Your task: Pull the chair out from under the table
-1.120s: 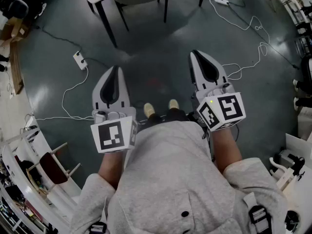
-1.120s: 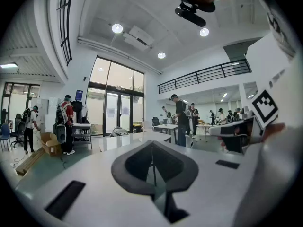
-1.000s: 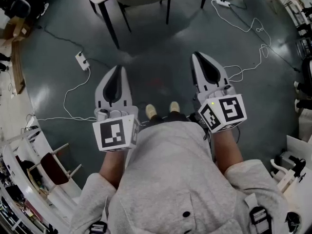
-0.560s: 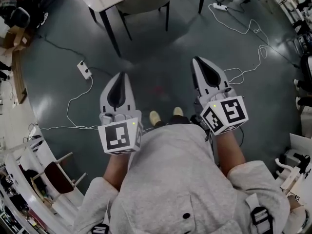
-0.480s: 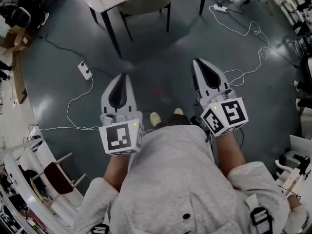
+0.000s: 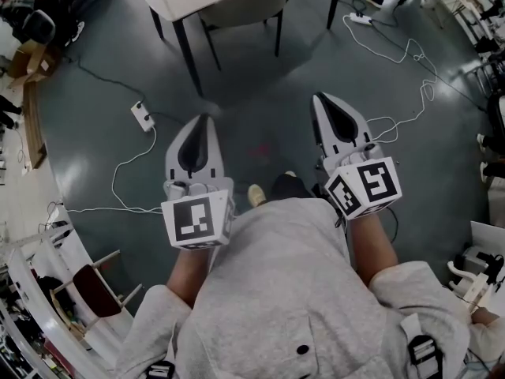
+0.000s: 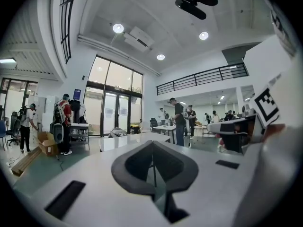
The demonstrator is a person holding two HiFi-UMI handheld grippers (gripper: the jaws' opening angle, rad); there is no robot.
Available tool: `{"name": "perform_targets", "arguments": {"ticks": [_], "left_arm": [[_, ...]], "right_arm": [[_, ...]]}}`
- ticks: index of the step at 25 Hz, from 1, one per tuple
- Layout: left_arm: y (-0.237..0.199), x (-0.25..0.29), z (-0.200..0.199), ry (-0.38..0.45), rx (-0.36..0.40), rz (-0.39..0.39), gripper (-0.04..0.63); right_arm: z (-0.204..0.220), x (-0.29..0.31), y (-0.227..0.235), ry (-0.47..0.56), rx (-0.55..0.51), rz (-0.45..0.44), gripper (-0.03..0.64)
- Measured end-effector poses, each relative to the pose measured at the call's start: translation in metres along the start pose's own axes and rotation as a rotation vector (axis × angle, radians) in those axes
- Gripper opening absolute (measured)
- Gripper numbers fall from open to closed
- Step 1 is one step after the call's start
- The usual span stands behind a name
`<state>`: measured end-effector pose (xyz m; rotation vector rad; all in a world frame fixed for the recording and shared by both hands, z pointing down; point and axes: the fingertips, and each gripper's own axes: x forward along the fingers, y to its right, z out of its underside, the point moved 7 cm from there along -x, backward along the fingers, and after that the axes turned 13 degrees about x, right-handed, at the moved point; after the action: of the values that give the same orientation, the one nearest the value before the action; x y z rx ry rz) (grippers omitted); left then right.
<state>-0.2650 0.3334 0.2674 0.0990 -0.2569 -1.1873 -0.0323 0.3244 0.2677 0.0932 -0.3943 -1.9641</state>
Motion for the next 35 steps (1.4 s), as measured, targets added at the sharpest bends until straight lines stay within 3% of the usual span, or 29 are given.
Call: {"name": "perform_targets", "arguments": {"ticks": [19, 35], "left_arm": [[-0.003, 0.001, -0.002, 0.007, -0.025, 0.005, 0.014], [-0.012, 0.064, 0.0, -0.022, -0.01, -0.008, 0.014]], "right_arm": [[-0.001, 0.003, -0.004, -0.02, -0.023, 0.004, 0.025], [-0.009, 0.054, 0.038, -0.024, 0.001, -0.017, 0.025]]}}
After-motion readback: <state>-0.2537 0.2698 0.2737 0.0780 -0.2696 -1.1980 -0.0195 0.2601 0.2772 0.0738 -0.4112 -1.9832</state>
